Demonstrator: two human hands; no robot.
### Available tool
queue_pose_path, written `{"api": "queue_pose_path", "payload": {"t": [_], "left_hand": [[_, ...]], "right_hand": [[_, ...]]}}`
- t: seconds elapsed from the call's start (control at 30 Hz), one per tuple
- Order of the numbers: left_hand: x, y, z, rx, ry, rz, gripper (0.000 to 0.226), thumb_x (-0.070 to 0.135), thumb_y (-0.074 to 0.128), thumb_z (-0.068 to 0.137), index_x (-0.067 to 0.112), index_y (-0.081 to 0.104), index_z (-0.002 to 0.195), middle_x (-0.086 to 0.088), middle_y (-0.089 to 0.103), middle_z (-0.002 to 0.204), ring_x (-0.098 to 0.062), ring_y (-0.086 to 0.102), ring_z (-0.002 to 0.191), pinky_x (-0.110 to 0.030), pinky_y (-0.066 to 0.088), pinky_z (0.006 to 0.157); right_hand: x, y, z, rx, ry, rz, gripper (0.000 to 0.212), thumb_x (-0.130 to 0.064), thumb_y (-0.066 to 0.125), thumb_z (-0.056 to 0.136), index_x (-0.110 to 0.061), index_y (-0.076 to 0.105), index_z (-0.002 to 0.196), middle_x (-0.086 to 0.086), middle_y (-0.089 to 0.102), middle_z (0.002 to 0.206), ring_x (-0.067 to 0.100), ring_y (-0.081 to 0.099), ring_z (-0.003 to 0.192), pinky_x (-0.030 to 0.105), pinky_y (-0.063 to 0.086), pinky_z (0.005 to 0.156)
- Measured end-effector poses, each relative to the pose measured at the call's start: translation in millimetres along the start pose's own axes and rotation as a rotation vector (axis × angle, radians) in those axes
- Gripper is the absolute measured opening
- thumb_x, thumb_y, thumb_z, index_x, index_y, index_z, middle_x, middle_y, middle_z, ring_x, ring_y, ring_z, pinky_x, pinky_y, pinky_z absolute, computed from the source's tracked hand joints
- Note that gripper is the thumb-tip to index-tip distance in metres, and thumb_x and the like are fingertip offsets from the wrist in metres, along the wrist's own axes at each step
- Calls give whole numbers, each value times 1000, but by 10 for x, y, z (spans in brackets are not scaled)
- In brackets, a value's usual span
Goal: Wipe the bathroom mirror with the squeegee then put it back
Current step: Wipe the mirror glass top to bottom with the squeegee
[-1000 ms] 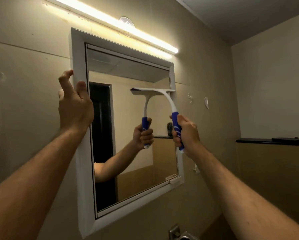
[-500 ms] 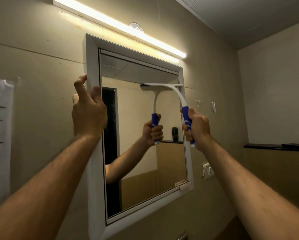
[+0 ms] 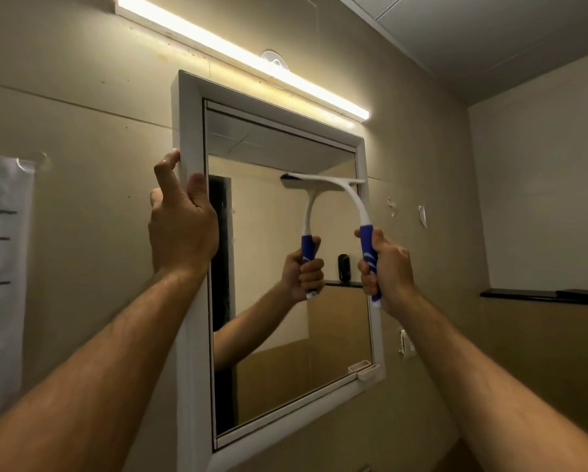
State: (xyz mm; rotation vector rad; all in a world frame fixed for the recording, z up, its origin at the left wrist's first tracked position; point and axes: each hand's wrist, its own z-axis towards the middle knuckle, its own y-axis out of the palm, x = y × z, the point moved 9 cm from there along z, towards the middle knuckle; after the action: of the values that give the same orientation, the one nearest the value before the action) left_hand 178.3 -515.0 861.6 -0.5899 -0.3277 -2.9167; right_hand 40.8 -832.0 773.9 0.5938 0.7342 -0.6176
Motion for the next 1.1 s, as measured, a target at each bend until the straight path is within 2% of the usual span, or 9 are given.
{"api": "queue_pose_path", "payload": {"t": [0.07, 0.2, 0.33, 0.43, 0.63, 0.83, 0.97, 1.1], "left_hand": [[-18, 9, -3, -18, -5, -21, 45, 47, 32, 101, 32, 24, 143, -17, 55, 117, -17, 56, 85, -27, 44, 65], [25, -10, -18, -3, 7, -21, 46, 50, 28, 101, 30, 25, 143, -16, 55, 121, -17, 55, 89, -32, 46, 73], [22, -13, -6, 9, 7, -27, 44, 46, 26, 103, 29, 26, 143, -17, 56, 119, -17, 55, 86, -29, 44, 70], [-18, -10, -2, 9, -13, -32, 41, 42, 28, 104, 31, 27, 144, -16, 56, 119, -14, 54, 82, -21, 41, 63], [-17, 2, 0, -1, -17, -20, 42, 38, 30, 104, 31, 28, 145, -14, 57, 116, -3, 47, 70, -15, 36, 56], [-7, -12, -17, 2, -28, -12, 42, 39, 30, 104, 32, 28, 145, -13, 57, 118, -10, 51, 81, -26, 43, 68], [-15, -2, -2, 5, -15, -13, 42, 39, 30, 104, 32, 28, 145, -12, 57, 117, -2, 49, 73, -17, 40, 61], [-19, -5, -4, -2, -16, -8, 42, 40, 28, 104, 33, 27, 145, -13, 57, 116, -10, 53, 78, -20, 41, 62]], "right_hand": [[141, -14, -118, -10, 24, 11, 43, -47, 35, 99, -18, 65, 109, 2, 48, 58, 12, 37, 41, 25, 31, 40], [27, 36, -152, 15, 18, -55, 50, -52, 31, 99, -12, 61, 98, 0, 45, 55, 11, 34, 38, 23, 30, 38], [-245, 318, -119, -38, 9, -18, 46, -52, 31, 98, -14, 57, 94, -3, 44, 54, 10, 34, 39, 24, 30, 38], [-234, 528, -200, -75, 82, 22, 44, -52, 31, 99, -15, 54, 93, -2, 43, 55, 10, 33, 40, 24, 30, 38], [122, 628, -590, 25, 160, -20, 45, -52, 28, 99, -14, 51, 95, -1, 41, 55, 9, 33, 39, 21, 31, 37], [-302, 902, -583, -42, 94, 103, 45, -52, 30, 98, -13, 52, 96, -2, 41, 55, 8, 33, 37, 21, 30, 35], [-463, 1147, -528, -95, 99, 109, 43, -52, 30, 99, -14, 52, 96, -1, 41, 56, 8, 33, 38, 21, 31, 36], [-225, 1155, -705, -67, 99, 9, 44, -52, 28, 99, -15, 51, 98, 1, 42, 60, 10, 35, 43, 22, 32, 38]]}}
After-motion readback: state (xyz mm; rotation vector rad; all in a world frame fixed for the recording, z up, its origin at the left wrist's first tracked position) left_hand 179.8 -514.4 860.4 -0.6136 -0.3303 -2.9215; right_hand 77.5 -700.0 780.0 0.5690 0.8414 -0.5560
